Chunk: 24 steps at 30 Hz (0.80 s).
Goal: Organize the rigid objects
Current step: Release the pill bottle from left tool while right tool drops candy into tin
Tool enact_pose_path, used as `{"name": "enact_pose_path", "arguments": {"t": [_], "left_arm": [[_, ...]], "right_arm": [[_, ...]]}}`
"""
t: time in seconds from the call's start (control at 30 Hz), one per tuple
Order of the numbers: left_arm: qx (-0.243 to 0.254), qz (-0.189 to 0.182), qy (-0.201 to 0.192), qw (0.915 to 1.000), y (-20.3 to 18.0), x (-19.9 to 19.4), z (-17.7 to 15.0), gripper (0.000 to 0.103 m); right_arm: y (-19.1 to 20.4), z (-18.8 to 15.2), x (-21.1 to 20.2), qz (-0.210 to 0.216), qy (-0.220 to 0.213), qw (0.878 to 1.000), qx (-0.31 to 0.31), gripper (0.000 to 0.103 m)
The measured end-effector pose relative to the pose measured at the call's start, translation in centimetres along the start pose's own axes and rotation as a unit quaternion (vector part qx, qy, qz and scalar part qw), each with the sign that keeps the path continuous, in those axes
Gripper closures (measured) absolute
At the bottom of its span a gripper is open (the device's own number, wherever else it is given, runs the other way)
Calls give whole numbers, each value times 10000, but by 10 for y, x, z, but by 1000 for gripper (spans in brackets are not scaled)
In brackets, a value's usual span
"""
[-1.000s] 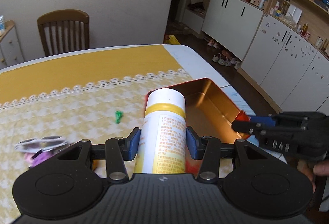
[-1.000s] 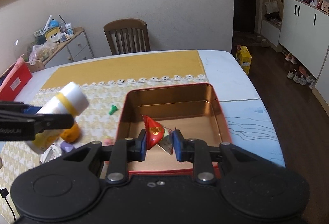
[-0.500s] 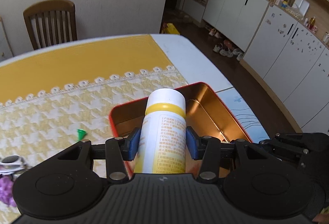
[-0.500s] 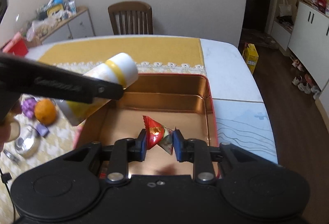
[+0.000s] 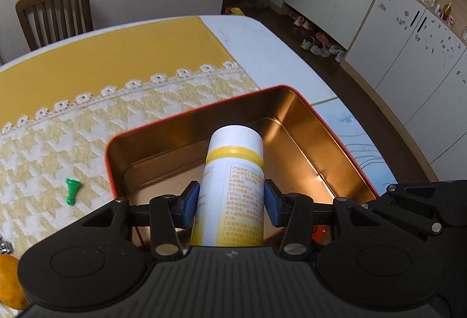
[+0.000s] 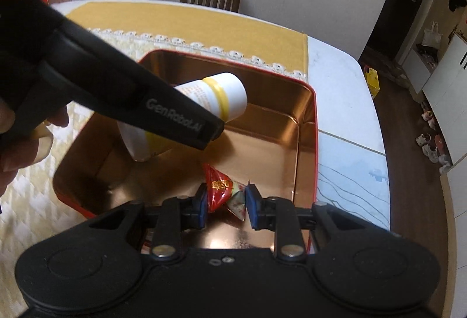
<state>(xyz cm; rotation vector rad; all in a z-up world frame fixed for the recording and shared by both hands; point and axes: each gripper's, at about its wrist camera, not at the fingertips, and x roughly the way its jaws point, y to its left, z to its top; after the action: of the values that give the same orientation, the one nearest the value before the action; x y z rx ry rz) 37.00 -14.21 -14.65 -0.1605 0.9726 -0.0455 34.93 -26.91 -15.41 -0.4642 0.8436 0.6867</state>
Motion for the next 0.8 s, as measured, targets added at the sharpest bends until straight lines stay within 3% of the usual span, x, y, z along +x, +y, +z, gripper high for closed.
{"name": "enact_pose_path", "arguments": {"t": [0.43,0.57,0.8], "left_arm": [[21,-57,319,9995,-7,17,1,58],[74,50,258,9996,-10,13,4,58],[55,45,79,9999,-9,-5,6,58]], "right_arm": [[-11,8,5,148,149,9991,359,71],[-15,8,3,229,130,9986,465,62],[-26,6,-7,370,31,9954,885,57]]}}
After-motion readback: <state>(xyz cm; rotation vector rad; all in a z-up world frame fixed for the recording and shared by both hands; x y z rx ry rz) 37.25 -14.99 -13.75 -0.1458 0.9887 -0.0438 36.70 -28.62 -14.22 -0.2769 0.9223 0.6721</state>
